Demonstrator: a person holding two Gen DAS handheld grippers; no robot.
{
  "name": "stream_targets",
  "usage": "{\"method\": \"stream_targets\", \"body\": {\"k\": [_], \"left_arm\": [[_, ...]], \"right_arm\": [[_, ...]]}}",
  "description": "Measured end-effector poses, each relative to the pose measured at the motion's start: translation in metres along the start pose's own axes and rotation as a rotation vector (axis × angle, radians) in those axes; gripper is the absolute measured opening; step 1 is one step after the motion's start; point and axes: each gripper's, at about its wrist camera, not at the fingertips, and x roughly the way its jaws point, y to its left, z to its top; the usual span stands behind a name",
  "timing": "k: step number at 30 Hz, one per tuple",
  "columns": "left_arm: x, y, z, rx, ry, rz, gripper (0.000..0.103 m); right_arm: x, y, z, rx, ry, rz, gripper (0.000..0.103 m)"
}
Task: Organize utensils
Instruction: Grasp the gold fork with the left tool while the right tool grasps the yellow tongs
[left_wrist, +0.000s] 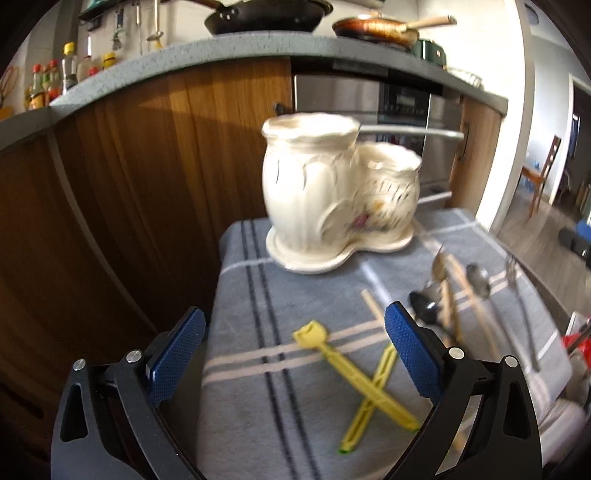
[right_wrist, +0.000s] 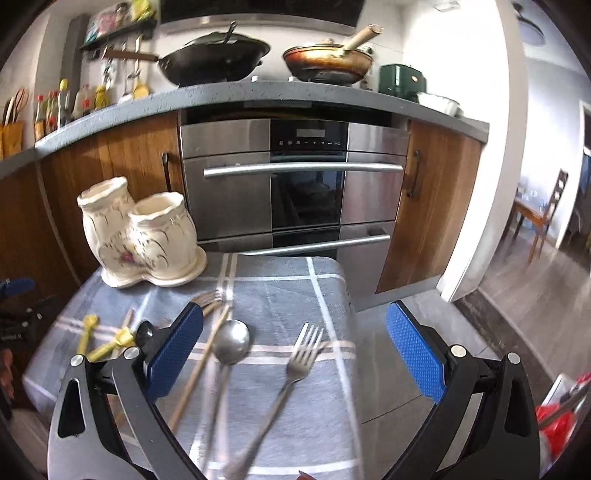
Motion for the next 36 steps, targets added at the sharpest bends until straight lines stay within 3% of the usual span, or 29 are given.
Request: {"method": "stream_targets", "body": {"k": [3, 9, 11, 13, 19, 28, 36], "left_arm": [[0.015, 0.005, -0.006, 0.007, 0.089, -0.009, 0.097], [0.02, -0.003, -0.013, 0.022, 0.123, -0.072, 0.095], [0.024, -0.004, -0.014, 0.009, 0.142, -0.093, 0.077], [0.031, -0.006, -0.016, -0.01, 0.184, -0.101, 0.067], [0.036, -0.009, -0.017, -0.038, 0.209, -0.13, 0.056], [0.016, 0.023, -0.012, -0.067, 0.153, -0.087, 0.054], [0.006, 0.058, -0.021, -0.133, 0.125, -0.047, 0.054]], "right_arm": [[0.011, -0.004, -0.007, -0.04, 0.04, 0.001, 0.098], [0.03, -0.022, -0.019, 0.028, 0.147, 0.04, 0.098], [0.034, -0.028, -0.021, 0.056, 0.159, 0.037, 0.098], [0.036, -0.03, -0.022, 0.07, 0.167, 0.058, 0.098], [0.037, -0.02, -0.025, 0.05, 0.185, 0.138, 0.098], [0.038, 0.07, -0.011, -0.062, 0.215, 0.345, 0.087], [0.054, 0.174, -0.013, -0.179, 0.298, 0.517, 0.055]]}}
